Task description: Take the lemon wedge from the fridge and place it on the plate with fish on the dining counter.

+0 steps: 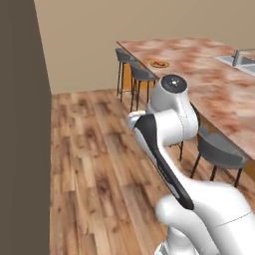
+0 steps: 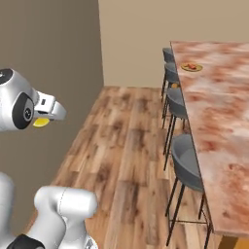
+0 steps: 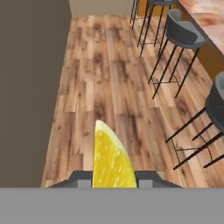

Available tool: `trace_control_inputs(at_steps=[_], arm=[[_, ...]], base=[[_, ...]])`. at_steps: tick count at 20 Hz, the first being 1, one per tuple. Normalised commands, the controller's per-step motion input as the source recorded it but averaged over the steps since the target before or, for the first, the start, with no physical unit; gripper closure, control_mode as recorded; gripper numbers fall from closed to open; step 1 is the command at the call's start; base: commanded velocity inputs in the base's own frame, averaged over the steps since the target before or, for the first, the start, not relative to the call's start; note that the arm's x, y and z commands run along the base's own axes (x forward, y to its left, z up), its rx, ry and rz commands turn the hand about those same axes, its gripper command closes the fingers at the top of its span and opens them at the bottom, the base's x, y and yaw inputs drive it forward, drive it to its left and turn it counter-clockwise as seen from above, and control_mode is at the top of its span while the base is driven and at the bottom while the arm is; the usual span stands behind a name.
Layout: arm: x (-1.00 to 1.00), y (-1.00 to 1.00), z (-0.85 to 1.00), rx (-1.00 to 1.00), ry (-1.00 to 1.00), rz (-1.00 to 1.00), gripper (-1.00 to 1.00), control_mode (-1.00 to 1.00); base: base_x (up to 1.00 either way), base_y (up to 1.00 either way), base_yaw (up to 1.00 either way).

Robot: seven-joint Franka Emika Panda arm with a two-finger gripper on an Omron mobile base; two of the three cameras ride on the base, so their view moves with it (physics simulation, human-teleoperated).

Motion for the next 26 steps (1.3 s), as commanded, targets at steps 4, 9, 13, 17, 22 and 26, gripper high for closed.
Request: trace_control_inputs(at_steps=[4, 9, 13, 17, 22, 26], arm=[[0.00, 0.00, 0.00, 0.00, 0.00, 0.00, 1.00, 1.00], [0.00, 0.00, 0.00, 0.00, 0.00, 0.00, 1.00, 1.00], [0.00, 0.00, 0.00, 0.00, 0.00, 0.00, 1.00, 1.00], [0.00, 0.00, 0.00, 0.00, 0.00, 0.00, 1.00, 1.00], [0.00, 0.00, 0.00, 0.00, 0.00, 0.00, 1.00, 1.00], [0.00, 0.00, 0.00, 0.00, 0.00, 0.00, 1.00, 1.00]], base=[[1.00, 0.41, -0.12], [1.00, 0.22, -0.17], [1.00, 0.44, -0.22], [1.00, 0.59, -0.25], [1.00, 0.71, -0.28], [1.00, 0.89, -0.35]])
